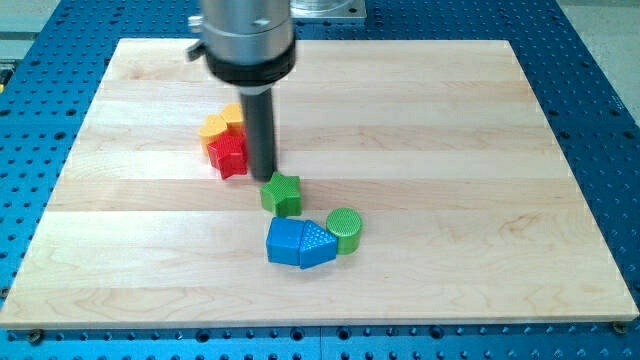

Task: Place the red star in between the green star and red circle

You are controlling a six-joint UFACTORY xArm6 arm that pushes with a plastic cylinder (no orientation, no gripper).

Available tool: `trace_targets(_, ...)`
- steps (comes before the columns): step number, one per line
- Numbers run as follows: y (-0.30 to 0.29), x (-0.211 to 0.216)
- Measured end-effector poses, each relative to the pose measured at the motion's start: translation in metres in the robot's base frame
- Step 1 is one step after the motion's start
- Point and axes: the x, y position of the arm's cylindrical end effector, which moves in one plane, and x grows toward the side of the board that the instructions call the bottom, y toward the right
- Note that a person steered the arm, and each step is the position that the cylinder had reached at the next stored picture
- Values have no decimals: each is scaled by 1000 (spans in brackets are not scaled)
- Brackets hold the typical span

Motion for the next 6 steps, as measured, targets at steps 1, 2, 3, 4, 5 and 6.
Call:
trace_targets(1,44,10)
trace_targets(2,1,5)
trace_targets(3,-59,28)
trace_targets(4,-105,-17)
trace_targets(5,-70,-46)
trace_targets(6,-39,-36)
